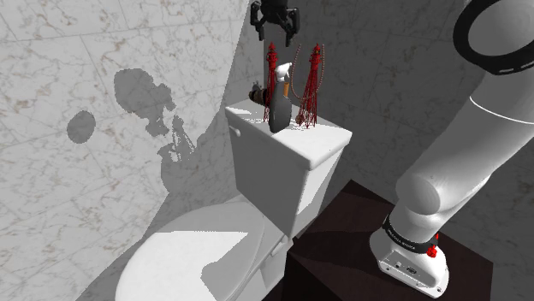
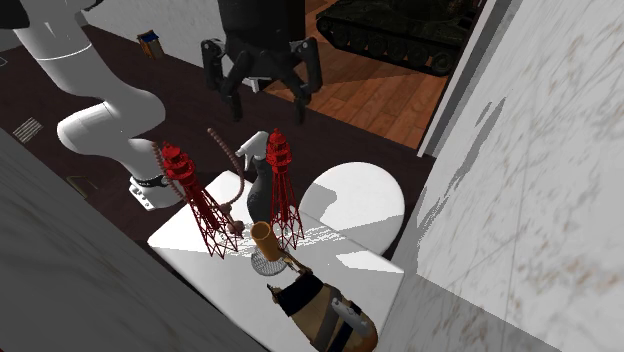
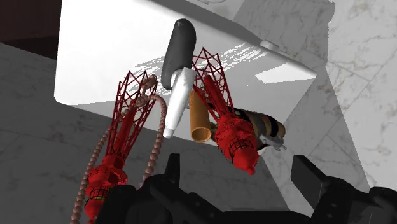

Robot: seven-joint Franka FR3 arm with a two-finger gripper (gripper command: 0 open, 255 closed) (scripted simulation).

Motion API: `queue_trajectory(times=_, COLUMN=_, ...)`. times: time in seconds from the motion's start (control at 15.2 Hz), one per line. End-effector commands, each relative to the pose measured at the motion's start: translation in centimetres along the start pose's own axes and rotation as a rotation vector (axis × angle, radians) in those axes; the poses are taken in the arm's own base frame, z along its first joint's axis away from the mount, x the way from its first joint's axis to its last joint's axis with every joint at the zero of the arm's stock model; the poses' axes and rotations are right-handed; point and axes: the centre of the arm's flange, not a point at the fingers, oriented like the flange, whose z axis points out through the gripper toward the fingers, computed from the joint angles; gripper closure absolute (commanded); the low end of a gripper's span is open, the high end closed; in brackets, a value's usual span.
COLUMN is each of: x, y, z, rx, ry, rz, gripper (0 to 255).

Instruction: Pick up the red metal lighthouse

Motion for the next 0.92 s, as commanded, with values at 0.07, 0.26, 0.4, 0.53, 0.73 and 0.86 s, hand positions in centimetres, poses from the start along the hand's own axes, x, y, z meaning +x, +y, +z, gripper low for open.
queue_trajectory(times=0.07, x=1.6, y=-1.5, z=0.0, rx=-0.016, ry=0.029, rz=0.102, gripper=0)
queue_trajectory(times=0.26, x=1.1, y=-1.4, z=1.6, rx=-0.016, ry=0.029, rz=0.102, gripper=0)
queue_trajectory(times=0.4, x=0.8, y=-1.3, z=2.6, rx=-0.016, ry=0.029, rz=0.102, gripper=0)
queue_trajectory(times=0.53, x=0.6, y=-1.2, z=3.4, rx=-0.016, ry=0.029, rz=0.102, gripper=0)
queue_trajectory(times=0.73, x=0.6, y=-1.2, z=3.3, rx=-0.016, ry=0.029, rz=0.102, gripper=255)
queue_trajectory(times=0.86, x=0.5, y=-1.2, z=3.3, rx=-0.016, ry=0.029, rz=0.102, gripper=255)
